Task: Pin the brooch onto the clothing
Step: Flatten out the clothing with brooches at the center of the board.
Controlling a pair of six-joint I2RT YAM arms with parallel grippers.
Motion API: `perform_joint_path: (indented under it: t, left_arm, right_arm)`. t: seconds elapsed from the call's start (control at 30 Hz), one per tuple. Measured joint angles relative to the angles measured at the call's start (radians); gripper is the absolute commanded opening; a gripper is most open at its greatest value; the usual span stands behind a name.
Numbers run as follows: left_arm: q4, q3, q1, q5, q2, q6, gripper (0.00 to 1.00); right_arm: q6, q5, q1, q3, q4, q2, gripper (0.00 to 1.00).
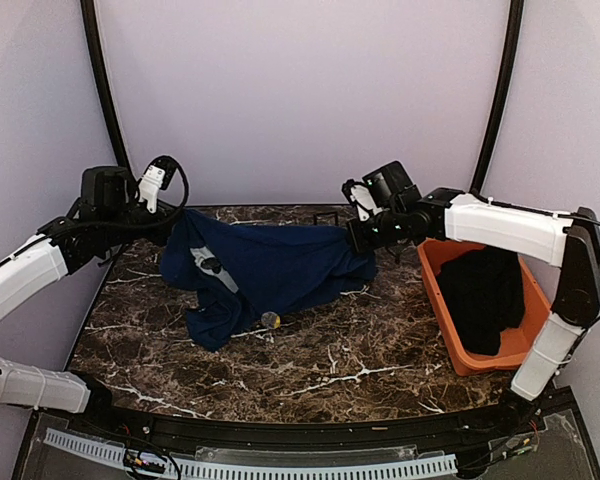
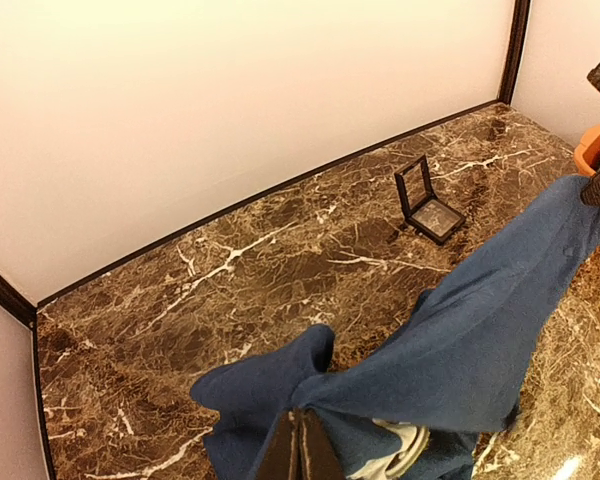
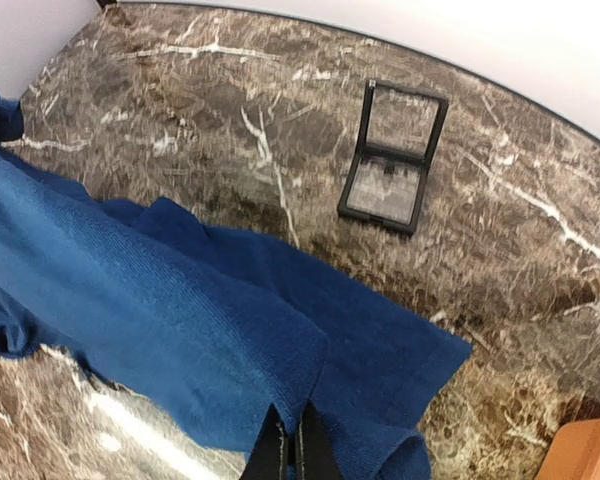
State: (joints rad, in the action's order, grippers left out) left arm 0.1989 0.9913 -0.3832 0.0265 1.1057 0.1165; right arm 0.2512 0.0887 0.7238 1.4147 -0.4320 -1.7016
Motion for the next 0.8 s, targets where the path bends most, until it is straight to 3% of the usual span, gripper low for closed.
perform_joint_path:
  t: [0.2, 0.8]
  left_arm:
    - [0.0, -0.005, -0.003, 0.029, -0.01, 0.003, 0.01]
    - [0.131, 0.053, -0.177, 0.138, -0.101, 0.059, 0.01]
  right_arm:
    - [-0.016, -0.016, 0.002, -0.098, 0.015, 0.087, 0.0]
    - [-0.067, 0.022, 0.014, -0.07, 0.082, 0.418, 0.0]
